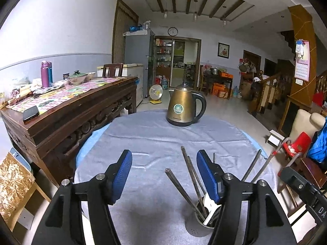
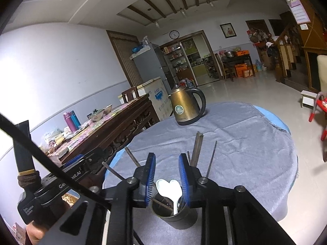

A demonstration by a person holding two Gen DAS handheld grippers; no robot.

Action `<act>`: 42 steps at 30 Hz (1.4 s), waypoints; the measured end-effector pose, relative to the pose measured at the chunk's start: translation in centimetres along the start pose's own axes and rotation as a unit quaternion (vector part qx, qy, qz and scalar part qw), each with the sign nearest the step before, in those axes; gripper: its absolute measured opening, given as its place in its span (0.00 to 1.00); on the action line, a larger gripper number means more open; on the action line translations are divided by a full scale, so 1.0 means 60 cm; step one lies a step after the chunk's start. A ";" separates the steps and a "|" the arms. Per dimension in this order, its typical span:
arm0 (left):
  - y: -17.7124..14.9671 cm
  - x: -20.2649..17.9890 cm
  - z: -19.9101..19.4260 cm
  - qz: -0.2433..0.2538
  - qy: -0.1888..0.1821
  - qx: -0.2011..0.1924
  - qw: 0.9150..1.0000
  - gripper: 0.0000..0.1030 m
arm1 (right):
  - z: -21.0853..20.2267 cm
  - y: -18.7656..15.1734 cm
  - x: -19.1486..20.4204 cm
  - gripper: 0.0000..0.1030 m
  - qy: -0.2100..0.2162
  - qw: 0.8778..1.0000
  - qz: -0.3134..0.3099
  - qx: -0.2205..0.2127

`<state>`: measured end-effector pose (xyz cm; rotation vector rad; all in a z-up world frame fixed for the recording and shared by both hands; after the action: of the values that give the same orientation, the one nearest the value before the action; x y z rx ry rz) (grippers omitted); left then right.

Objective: Organize utensils
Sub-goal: 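Move both grippers back over the last chopsticks on the cloth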

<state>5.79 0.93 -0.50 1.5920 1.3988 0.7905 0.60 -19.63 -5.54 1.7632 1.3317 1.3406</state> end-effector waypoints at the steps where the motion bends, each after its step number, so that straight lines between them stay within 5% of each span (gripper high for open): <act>1: 0.000 0.001 0.000 0.000 0.002 0.001 1.000 0.67 | 0.000 0.000 -0.001 0.25 -0.001 1.000 0.001 0.000; 11: -0.004 0.022 0.008 -0.003 0.023 0.010 1.000 0.70 | -0.008 0.002 -0.023 0.26 -0.016 1.000 0.016 -0.004; 22: -0.017 0.132 0.036 -0.043 0.077 0.025 0.996 0.73 | -0.024 0.009 -0.109 0.26 -0.066 0.996 0.065 -0.012; 32: -0.067 0.163 0.102 -0.044 0.114 0.106 0.987 0.73 | 0.019 -0.019 -0.163 0.26 -0.071 0.990 0.116 0.046; 42: -0.080 0.167 0.123 -0.034 0.121 0.120 0.985 0.73 | 0.053 -0.041 -0.181 0.26 -0.075 0.984 0.136 0.082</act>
<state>11.89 9.45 -8.74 1.6606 1.7695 0.8206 2.52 -28.37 -12.92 2.1769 1.1794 1.2354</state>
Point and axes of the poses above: each gripper's, at about its wrist camera, not at the fingertips, and z roughly the way its jaws point, x to its left, y to its top, the point moved 1 cm from there along z, roughly the way its jaws point, and after that the axes turned 2 degrees about -y, right-handed, at the moved point
